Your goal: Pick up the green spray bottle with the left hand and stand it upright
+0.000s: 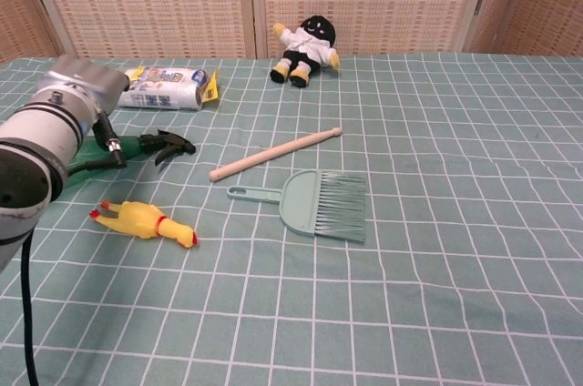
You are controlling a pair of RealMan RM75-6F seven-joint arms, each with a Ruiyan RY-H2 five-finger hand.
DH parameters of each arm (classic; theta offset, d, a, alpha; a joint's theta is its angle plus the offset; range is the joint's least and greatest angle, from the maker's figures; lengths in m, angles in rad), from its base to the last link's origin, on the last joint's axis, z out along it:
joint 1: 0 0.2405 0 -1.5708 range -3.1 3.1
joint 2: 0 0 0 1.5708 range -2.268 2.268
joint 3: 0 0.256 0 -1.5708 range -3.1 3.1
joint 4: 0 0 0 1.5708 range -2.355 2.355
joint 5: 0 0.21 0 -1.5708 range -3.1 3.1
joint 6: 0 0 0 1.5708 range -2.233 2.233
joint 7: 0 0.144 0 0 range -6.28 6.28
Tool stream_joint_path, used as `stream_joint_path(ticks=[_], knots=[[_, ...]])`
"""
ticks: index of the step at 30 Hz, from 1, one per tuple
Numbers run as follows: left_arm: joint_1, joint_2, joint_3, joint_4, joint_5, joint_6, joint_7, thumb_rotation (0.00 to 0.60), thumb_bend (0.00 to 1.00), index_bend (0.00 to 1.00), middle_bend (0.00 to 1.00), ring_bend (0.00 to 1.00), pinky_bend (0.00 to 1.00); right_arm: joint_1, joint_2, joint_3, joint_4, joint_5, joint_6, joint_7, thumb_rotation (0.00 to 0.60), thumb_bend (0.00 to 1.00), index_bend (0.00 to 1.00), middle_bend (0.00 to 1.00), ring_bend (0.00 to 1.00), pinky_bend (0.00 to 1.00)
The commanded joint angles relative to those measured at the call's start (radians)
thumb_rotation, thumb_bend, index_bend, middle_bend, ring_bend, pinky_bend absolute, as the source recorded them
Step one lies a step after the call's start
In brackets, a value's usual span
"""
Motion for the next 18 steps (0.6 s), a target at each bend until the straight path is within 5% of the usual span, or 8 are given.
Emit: stream_joint_path(ticks=[1, 18], knots=[[0.006, -0.018, -0.035, 0.014, -0.052, -0.005, -0.011, 0.6, 0.22, 0.16, 0.3, 0.22, 0.21, 0.0, -0.002, 0.0, 0.001, 0.0, 0.001, -0.002, 0.6, 0.0, 0.26, 0.1, 0.03, 0.04], [-0.025, -0.066, -0.054, 0.075, -0.095, -0.03, -0.012, 0.6, 0.23, 0.17, 0.31, 0.22, 0.18, -0.002, -0.009, 0.004, 0.001, 0.004, 0.009, -0.01, 0.6, 0.0, 0.25, 0.09, 0.03, 0.04]])
